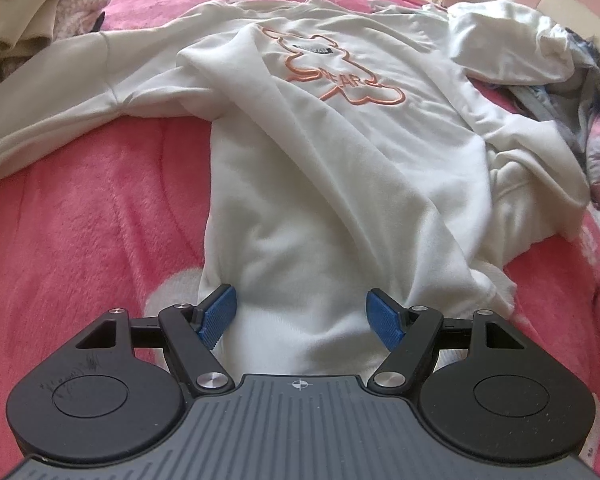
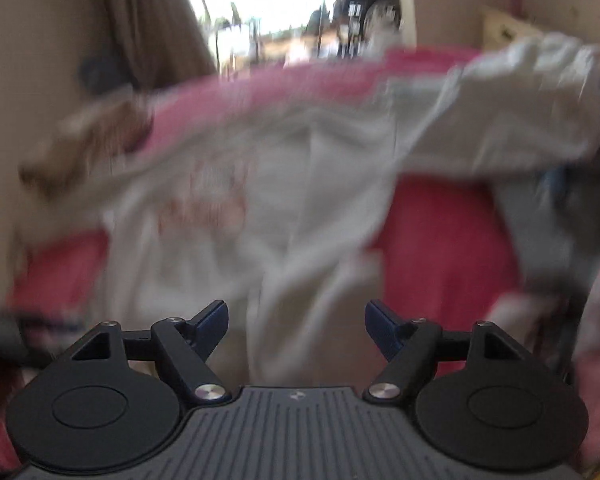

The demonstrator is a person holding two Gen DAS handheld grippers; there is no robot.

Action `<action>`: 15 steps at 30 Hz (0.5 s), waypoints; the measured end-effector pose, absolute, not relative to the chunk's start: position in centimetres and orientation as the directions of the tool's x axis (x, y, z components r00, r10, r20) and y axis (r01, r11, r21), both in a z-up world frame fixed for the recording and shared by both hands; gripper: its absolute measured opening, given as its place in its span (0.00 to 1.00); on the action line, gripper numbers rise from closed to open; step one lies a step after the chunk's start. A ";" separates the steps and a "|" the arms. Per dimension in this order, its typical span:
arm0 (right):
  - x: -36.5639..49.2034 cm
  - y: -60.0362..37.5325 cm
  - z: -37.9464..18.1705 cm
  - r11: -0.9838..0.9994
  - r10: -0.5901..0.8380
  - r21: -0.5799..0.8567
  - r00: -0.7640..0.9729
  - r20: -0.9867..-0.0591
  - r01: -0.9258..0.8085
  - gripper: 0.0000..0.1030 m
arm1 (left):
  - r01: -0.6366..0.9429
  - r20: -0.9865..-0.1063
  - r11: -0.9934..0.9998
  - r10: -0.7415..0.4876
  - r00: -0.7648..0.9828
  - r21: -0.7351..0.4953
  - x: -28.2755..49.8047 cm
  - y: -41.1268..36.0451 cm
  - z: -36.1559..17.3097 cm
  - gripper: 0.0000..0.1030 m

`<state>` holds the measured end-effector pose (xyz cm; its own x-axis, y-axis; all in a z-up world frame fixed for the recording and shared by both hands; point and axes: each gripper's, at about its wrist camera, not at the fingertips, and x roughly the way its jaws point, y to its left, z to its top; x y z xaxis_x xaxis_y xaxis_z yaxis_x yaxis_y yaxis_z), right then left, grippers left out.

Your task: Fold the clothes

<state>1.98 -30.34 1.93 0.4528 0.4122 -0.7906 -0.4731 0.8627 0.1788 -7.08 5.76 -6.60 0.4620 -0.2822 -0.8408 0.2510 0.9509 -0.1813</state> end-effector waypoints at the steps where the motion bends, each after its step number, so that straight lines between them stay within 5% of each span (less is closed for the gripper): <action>1: 1.6 -30.2 1.4 0.864 0.398 0.161 0.452 -0.798 -0.477 0.76 | 0.249 -0.841 0.949 -0.291 0.456 -0.194 -7.3 6.0 -6.5 0.70; 10: -0.6 -29.7 -2.4 0.875 0.295 0.045 0.458 -0.838 -0.482 0.76 | 0.280 -0.836 0.932 -0.337 0.432 -0.230 -10.9 6.7 -5.8 0.70; 15: -0.1 -30.5 -2.9 0.886 0.319 0.082 0.472 -0.822 -0.456 0.65 | 0.271 -0.842 0.937 -0.322 0.432 -0.220 -12.1 6.5 -5.5 0.69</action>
